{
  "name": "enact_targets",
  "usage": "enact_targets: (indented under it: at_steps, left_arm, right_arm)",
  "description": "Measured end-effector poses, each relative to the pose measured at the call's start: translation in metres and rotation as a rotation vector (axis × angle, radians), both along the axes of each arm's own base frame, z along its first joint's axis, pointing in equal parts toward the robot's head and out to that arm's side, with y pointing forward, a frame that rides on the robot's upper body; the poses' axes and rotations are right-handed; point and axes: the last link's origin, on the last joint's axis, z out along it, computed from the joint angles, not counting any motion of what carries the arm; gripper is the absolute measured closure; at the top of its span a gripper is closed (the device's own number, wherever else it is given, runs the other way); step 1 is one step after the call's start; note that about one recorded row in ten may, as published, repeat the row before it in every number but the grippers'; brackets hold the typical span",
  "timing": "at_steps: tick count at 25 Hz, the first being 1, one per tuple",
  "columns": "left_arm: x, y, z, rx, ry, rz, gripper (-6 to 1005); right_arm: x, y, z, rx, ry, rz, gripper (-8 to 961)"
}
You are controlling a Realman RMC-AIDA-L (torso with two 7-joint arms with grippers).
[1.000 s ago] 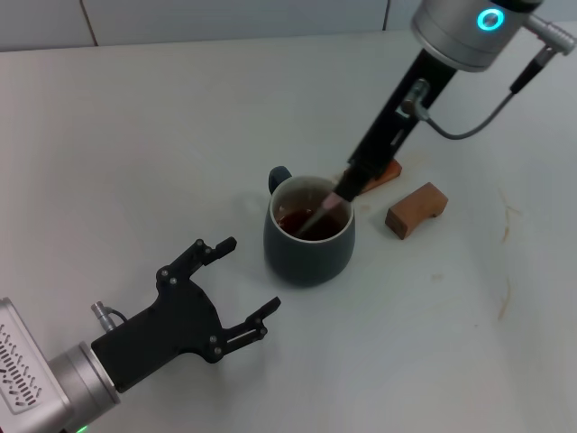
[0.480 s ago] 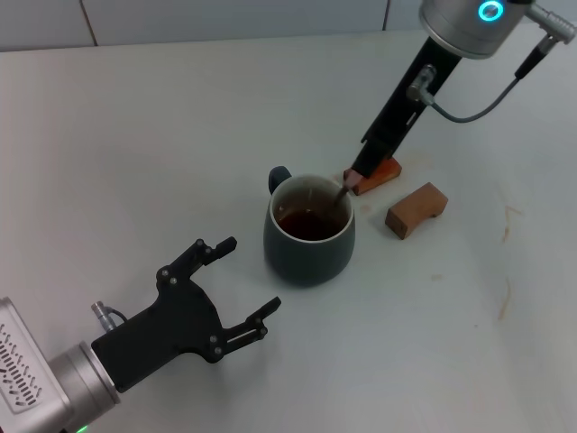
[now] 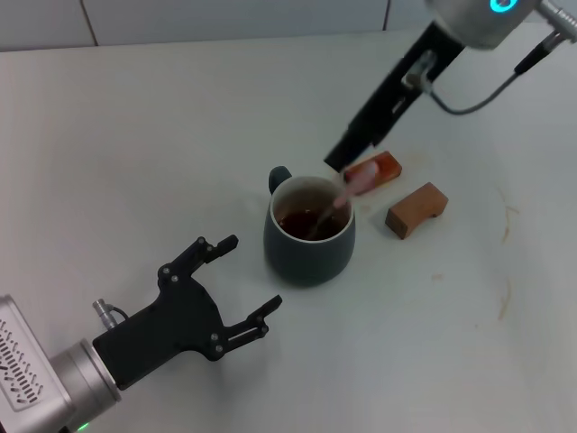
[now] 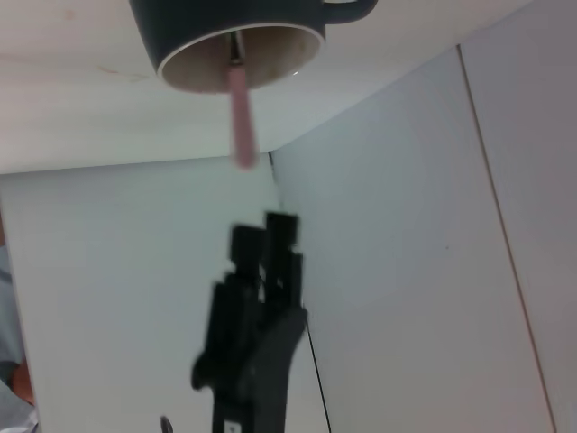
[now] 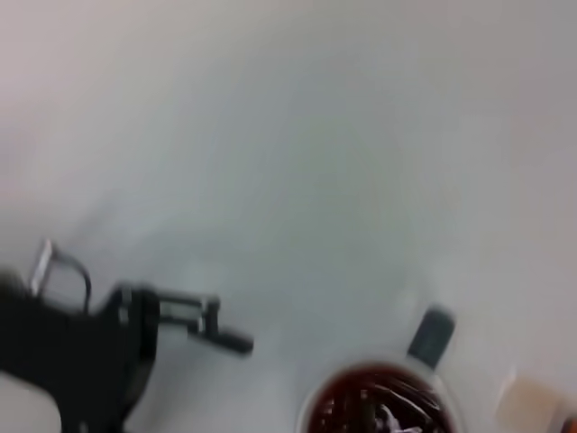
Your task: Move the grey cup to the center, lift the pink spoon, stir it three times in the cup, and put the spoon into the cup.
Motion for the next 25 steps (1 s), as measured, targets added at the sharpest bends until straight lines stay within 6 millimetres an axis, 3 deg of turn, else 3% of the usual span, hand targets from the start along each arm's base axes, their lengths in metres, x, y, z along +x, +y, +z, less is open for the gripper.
enact_targets:
  at_steps: [1, 5, 8, 14, 19, 22, 25]
  left_arm:
    - [0.0, 0.0, 0.0, 0.0, 0.0, 0.001, 136]
    - [-0.001, 0.0, 0.001, 0.01, -0.004, 0.011, 136]
    - [-0.003, 0.001, 0.003, 0.026, -0.009, 0.026, 136]
    - [-0.006, 0.003, 0.006, 0.049, -0.015, 0.049, 136]
    - [-0.009, 0.004, 0.01, 0.073, -0.019, 0.074, 136]
    - [-0.011, 0.004, 0.01, 0.074, -0.015, 0.078, 136]
    - [-0.011, 0.003, 0.009, 0.068, -0.014, 0.079, 136]
  right_arm:
    - [0.0, 0.0, 0.006, 0.025, 0.033, 0.01, 759]
    - [0.013, -0.011, 0.035, 0.198, 0.248, 0.161, 542]
    - [0.026, -0.023, 0.042, 0.267, 0.373, 0.25, 424]
    - [0.093, -0.079, 0.046, 0.472, 0.786, 0.488, 203]
    - [0.169, -0.117, 0.04, 0.656, 0.967, 0.51, 202]
    - [0.212, -0.132, 0.024, 0.712, 0.971, 0.477, 202]
    - [0.239, -0.151, 0.003, 0.726, 0.951, 0.467, 202]
